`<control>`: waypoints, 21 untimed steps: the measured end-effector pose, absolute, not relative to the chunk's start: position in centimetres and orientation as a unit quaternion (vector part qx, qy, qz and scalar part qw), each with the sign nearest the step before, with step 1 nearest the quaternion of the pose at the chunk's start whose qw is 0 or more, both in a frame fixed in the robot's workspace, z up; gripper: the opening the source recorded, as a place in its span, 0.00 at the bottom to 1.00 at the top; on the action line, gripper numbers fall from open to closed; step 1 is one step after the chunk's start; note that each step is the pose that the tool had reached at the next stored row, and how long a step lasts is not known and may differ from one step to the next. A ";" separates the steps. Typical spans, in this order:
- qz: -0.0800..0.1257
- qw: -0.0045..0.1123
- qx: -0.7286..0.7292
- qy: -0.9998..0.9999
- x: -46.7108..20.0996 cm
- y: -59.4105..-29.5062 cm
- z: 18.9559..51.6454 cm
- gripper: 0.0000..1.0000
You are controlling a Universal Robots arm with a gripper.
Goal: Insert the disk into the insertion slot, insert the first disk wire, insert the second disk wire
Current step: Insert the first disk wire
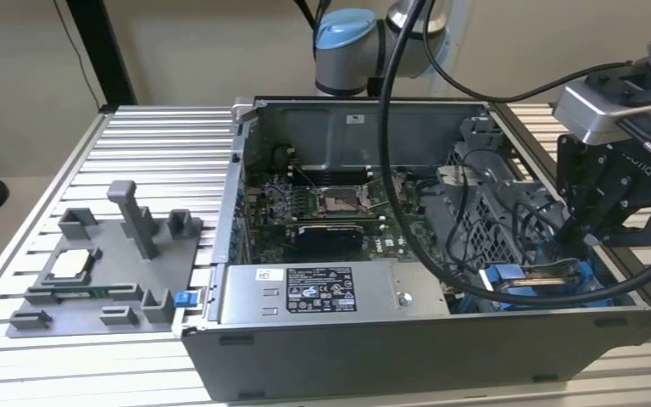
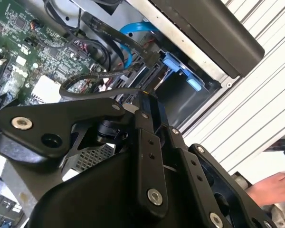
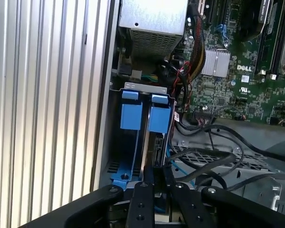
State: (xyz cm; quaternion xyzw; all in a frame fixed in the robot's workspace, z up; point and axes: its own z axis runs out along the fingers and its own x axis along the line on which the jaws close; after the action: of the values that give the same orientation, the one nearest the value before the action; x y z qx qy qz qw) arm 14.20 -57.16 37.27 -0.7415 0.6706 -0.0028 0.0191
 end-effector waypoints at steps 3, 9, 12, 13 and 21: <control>-0.003 0.019 -0.741 0.671 14.2 -57.2 37.3 0.00; -0.003 0.019 -0.742 0.671 14.3 -57.2 37.3 0.00; -0.003 0.019 -0.741 0.671 14.4 -57.2 37.1 0.00; -0.003 0.019 -0.739 0.674 14.4 -57.2 37.1 0.00; -0.003 0.018 -0.701 0.713 14.4 -57.2 36.4 0.00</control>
State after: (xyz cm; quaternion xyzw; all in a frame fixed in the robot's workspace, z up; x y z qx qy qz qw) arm 14.41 -57.19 36.43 -0.7012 0.7127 -0.0026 0.0177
